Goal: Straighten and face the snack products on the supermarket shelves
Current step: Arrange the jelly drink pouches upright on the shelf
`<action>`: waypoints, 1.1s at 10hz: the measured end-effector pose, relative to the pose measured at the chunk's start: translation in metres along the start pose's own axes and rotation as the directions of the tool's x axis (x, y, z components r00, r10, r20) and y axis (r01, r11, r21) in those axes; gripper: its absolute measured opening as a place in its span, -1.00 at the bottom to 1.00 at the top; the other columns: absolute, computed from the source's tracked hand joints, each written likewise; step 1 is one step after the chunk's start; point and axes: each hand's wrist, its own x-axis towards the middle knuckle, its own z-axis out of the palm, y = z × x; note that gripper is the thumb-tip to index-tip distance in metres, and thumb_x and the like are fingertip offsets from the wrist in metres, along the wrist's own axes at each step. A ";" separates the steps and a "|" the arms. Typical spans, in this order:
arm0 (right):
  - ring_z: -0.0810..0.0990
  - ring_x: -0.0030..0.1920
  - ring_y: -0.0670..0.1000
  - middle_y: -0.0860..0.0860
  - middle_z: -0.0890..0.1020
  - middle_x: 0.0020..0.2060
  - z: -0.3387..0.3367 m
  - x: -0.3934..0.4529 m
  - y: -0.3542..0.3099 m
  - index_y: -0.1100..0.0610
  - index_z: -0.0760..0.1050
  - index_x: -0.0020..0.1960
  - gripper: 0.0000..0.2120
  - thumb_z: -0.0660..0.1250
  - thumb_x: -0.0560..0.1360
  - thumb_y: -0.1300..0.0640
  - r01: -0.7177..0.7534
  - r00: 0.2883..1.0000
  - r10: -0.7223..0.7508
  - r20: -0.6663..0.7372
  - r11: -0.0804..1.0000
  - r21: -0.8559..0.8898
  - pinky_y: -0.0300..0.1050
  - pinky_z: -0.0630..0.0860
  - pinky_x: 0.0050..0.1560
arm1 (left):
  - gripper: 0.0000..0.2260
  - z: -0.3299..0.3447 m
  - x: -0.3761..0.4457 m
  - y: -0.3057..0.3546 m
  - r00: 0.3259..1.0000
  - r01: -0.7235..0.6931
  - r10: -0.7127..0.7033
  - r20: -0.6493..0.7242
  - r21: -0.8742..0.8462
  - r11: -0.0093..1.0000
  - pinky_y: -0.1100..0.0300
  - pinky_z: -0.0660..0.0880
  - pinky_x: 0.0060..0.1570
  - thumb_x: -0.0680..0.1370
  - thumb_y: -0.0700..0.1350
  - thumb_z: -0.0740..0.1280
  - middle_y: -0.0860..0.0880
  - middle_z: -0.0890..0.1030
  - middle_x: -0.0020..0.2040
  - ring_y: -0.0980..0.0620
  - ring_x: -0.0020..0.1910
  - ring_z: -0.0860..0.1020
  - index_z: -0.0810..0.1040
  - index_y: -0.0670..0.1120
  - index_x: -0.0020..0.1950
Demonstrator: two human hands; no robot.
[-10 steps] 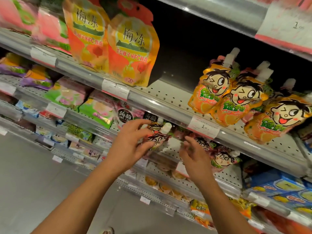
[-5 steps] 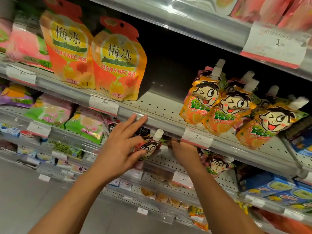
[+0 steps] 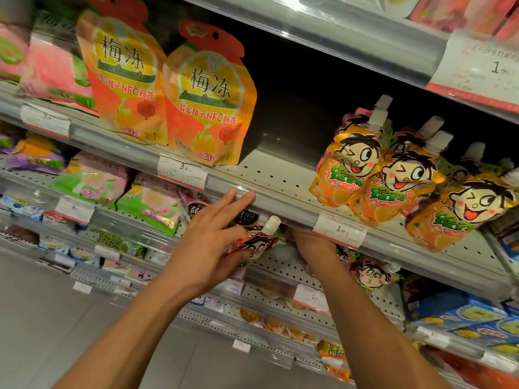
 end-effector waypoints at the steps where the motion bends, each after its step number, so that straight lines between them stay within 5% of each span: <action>1: 0.53 0.30 0.15 0.13 0.54 0.33 -0.004 -0.010 -0.010 0.20 0.45 0.40 -0.69 0.11 0.70 0.23 0.050 0.991 -0.051 -0.124 0.999 -0.012 -0.05 0.47 0.25 | -0.85 0.001 0.000 0.002 1.000 0.008 -0.008 -0.010 -0.017 1.000 -0.13 0.27 0.40 0.50 0.05 0.46 0.10 0.21 0.63 -0.03 0.64 0.11 0.59 0.00 -0.10; 2: 0.55 0.26 0.18 0.16 0.60 0.22 -0.006 -0.018 -0.003 0.23 0.51 0.33 -0.69 0.07 0.71 0.24 0.096 0.974 -0.099 -0.205 0.995 -0.028 -0.25 0.40 0.00 | -0.84 0.001 0.000 0.002 1.000 0.013 -0.014 -0.003 -0.028 1.000 -0.17 0.28 0.43 0.53 0.10 0.38 0.12 0.18 0.64 0.00 0.65 0.07 0.59 0.03 -0.08; 3: 0.59 -0.18 0.17 0.12 0.59 -0.27 0.005 -0.019 0.013 0.21 0.62 -0.06 -0.86 0.32 0.62 0.21 0.267 0.891 -0.270 -0.365 0.962 -0.061 -0.19 0.16 -0.39 | -0.84 -0.001 -0.001 0.003 1.000 0.019 -0.019 0.007 -0.031 0.999 -0.24 0.29 0.44 0.55 0.12 0.36 0.14 0.16 0.65 0.00 0.65 0.06 0.58 0.06 -0.08; 4: 0.41 -0.38 0.03 -0.04 0.39 -0.46 0.007 -0.023 0.016 0.13 0.47 -0.25 -0.76 0.41 0.57 0.20 0.311 0.818 -0.315 -0.481 0.946 -0.092 -0.18 0.12 -0.41 | -0.83 -0.001 -0.002 0.003 1.000 0.021 -0.021 0.004 -0.031 0.999 -0.30 0.31 0.42 0.55 0.14 0.35 0.15 0.15 0.65 0.00 0.65 0.06 0.57 0.07 -0.09; 6: 0.63 -0.42 0.11 0.11 0.69 -0.35 0.015 -0.037 0.033 0.18 0.66 0.10 -0.86 0.42 0.57 0.18 0.435 0.765 -0.441 -0.469 0.891 -0.129 -0.11 0.52 -0.37 | -0.80 0.001 -0.001 0.004 1.000 0.029 -0.029 0.000 -0.034 0.999 -0.25 0.33 0.41 0.56 0.15 0.35 0.13 0.17 0.64 0.01 0.65 0.05 0.57 0.04 -0.09; 7: 0.56 -0.46 -0.05 0.03 0.69 -0.33 0.015 -0.051 0.038 0.13 0.65 0.17 -0.81 0.43 0.57 0.20 0.502 0.742 -0.458 -0.489 0.863 -0.047 -0.25 0.45 -0.41 | -0.83 0.001 -0.001 0.005 1.000 0.025 -0.025 -0.006 -0.044 0.999 -0.26 0.33 0.41 0.55 0.13 0.37 0.12 0.18 0.64 0.00 0.65 0.06 0.55 0.05 -0.09; 9: 0.68 -0.15 -0.16 -0.09 0.71 -0.05 0.005 -0.092 0.057 0.11 0.63 0.19 -0.77 0.46 0.53 0.21 0.614 0.653 -0.531 -0.540 0.788 -0.031 -0.36 0.60 -0.14 | -0.86 0.000 -0.002 0.004 1.000 0.026 -0.026 0.008 -0.030 0.999 -0.26 0.33 0.41 0.55 0.09 0.43 0.13 0.16 0.65 0.01 0.65 0.05 0.57 0.04 -0.08; 10: 0.68 -0.12 -0.16 -0.11 0.68 -0.01 -0.014 -0.109 0.057 0.15 0.64 0.17 -0.77 0.45 0.52 0.22 0.665 0.555 -0.569 -0.607 0.742 -0.087 -0.17 0.68 -0.15 | -0.85 -0.001 -0.002 0.004 0.999 0.028 -0.027 0.022 -0.039 0.999 -0.26 0.31 0.43 0.55 0.10 0.42 0.13 0.15 0.65 0.01 0.65 0.04 0.58 0.04 -0.08; 11: 0.64 -0.14 -0.17 -0.11 0.66 -0.05 -0.041 -0.119 0.045 0.19 0.66 0.11 -0.83 0.46 0.54 0.17 0.708 0.418 -0.586 -0.694 0.689 -0.155 -0.23 0.64 -0.21 | -0.84 -0.006 -0.002 0.003 1.000 0.014 -0.011 0.029 -0.088 0.996 -0.23 0.29 0.46 0.56 0.14 0.37 0.14 0.16 0.65 0.01 0.65 0.03 0.55 0.08 -0.10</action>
